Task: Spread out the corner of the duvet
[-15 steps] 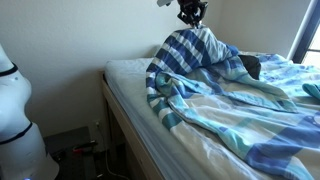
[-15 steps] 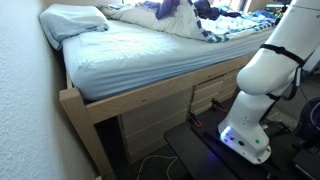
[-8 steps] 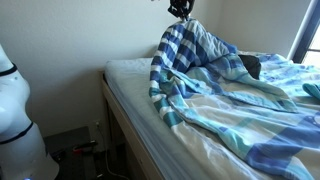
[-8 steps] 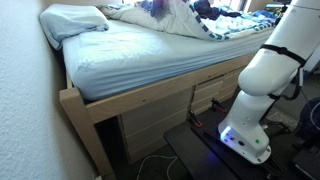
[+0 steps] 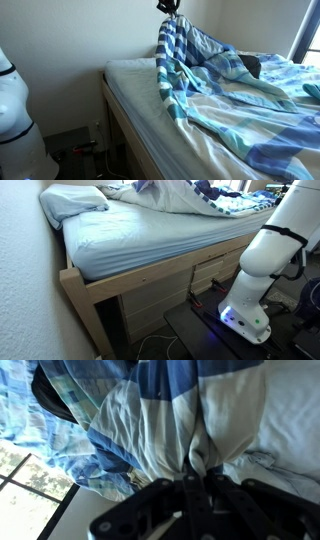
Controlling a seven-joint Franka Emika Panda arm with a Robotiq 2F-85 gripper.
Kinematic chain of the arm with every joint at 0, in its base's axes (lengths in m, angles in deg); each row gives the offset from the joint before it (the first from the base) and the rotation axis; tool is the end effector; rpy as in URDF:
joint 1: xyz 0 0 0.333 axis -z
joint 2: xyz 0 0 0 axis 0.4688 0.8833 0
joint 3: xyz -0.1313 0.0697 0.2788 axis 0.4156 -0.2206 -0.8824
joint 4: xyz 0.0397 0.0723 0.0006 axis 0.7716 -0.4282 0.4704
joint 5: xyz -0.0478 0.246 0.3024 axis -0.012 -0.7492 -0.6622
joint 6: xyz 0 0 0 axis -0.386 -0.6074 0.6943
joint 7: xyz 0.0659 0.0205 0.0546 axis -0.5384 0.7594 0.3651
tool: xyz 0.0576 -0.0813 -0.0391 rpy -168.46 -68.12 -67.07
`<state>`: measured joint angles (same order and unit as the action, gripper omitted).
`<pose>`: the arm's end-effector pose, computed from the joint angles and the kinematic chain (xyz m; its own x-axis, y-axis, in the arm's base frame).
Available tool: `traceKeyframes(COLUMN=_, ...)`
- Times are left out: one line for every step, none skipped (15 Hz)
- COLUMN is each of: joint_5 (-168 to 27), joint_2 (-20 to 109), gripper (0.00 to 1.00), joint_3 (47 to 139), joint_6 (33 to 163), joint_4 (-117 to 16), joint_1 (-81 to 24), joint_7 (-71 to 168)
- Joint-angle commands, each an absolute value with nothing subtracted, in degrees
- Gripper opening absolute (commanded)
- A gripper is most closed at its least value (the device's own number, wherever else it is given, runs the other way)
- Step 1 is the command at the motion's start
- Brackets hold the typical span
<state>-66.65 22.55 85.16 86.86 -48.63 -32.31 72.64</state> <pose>0.5570 0.0785 0.7419 0.6769 0.5016 0.5387 0.3848 -0.8650 0.3220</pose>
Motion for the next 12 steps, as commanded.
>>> traceKeyframes(joint_5=-66.7, joint_2=22.7, gripper=0.02, joint_3=85.1, joint_6=86.6, joint_4=-48.3, joint_1=-32.6, joint_7=72.7)
traceKeyframes(joint_5=-66.7, joint_2=22.7, gripper=0.09, joint_3=85.0, joint_6=86.6, joint_4=-48.3, joint_1=-32.7, joint_7=72.7)
traceKeyframes(joint_5=-66.7, joint_2=22.8, gripper=0.09, joint_3=85.1, joint_6=86.6, joint_4=-48.4, joint_1=-32.7, joint_7=72.7)
traceKeyframes(joint_5=-66.7, joint_2=23.0, gripper=0.09, joint_3=85.1, joint_6=86.6, joint_4=-48.5, joint_1=-32.7, joint_7=72.7)
traceKeyframes(joint_5=-66.7, joint_2=23.1, gripper=0.09, joint_3=85.1, joint_6=86.6, joint_4=-48.5, joint_1=-32.7, joint_7=72.7)
traceKeyframes(joint_5=-66.7, joint_2=23.1, gripper=0.09, joint_3=85.2, joint_6=86.6, joint_4=-48.5, joint_1=-32.6, joint_7=72.7)
traceKeyframes(joint_5=-66.7, joint_2=23.1, gripper=0.09, joint_3=85.2, joint_6=86.6, joint_4=-48.5, joint_1=-32.6, joint_7=72.7)
traceKeyframes(joint_5=-66.7, joint_2=23.1, gripper=0.09, joint_3=85.2, joint_6=86.6, joint_4=-48.5, joint_1=-32.6, joint_7=72.7)
traceKeyframes(joint_5=-66.7, joint_2=23.1, gripper=0.02, joint_3=85.2, joint_6=86.6, joint_4=-48.5, joint_1=-32.6, joint_7=72.7)
traceKeyframes(joint_5=-66.7, joint_2=22.9, gripper=0.02, joint_3=85.0, joint_6=86.4, joint_4=-48.7, joint_1=-32.8, joint_7=73.0)
traceKeyframes(joint_5=-67.1, joint_2=22.6, gripper=0.02, joint_3=84.8, joint_6=86.2, joint_4=-49.2, joint_1=-33.1, joint_7=73.4)
traceKeyframes(joint_5=-67.3, joint_2=22.4, gripper=0.02, joint_3=84.5, joint_6=86.0, joint_4=-49.5, joint_1=-33.4, joint_7=73.4)
